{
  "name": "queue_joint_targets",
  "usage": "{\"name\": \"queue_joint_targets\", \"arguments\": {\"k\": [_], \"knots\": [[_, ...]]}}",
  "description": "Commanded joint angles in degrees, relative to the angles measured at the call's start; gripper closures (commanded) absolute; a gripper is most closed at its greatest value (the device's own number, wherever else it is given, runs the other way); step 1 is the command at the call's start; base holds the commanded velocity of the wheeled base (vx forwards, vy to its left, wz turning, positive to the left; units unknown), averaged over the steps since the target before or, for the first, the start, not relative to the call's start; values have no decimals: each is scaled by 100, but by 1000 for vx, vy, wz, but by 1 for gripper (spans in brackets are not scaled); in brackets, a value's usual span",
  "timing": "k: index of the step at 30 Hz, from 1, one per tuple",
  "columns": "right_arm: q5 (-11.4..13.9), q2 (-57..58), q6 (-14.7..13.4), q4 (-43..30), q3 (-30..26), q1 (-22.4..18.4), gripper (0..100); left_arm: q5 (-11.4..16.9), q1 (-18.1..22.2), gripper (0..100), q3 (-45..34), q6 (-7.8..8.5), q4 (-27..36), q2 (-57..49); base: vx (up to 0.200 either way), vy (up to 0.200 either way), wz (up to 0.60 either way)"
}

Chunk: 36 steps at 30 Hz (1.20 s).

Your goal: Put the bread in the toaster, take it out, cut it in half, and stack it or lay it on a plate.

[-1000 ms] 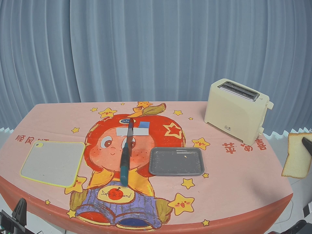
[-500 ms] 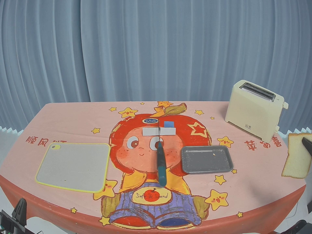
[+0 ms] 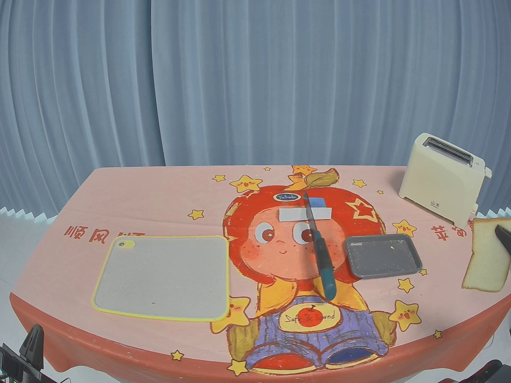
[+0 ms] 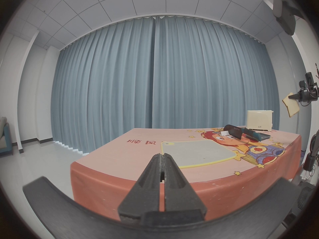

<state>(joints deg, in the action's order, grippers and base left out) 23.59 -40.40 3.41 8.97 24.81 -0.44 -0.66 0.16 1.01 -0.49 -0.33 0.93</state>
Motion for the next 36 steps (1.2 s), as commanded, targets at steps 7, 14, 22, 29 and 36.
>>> {"name": "queue_joint_targets", "arguments": {"k": [7,14,22,29,36], "knots": [[5,-12,1,8,-11,9,100,-4,2,100,-101,-13,-2,-93,0,200,0],[14,-21,1,-1,-20,9,100,-4,2,100,-101,-4,-2,-93,0,200,0],[41,-47,-16,-1,-37,44,100,-4,2,100,-101,-13,-2,-93,0,75,0],[84,-117,-456,8,-64,395,100,-13,2,100,-101,-22,-2,-93,0,0,0],[102,-328,-1800,96,-20,1072,100,-13,2,100,-101,-22,-2,-93,-200,0,0]]}}
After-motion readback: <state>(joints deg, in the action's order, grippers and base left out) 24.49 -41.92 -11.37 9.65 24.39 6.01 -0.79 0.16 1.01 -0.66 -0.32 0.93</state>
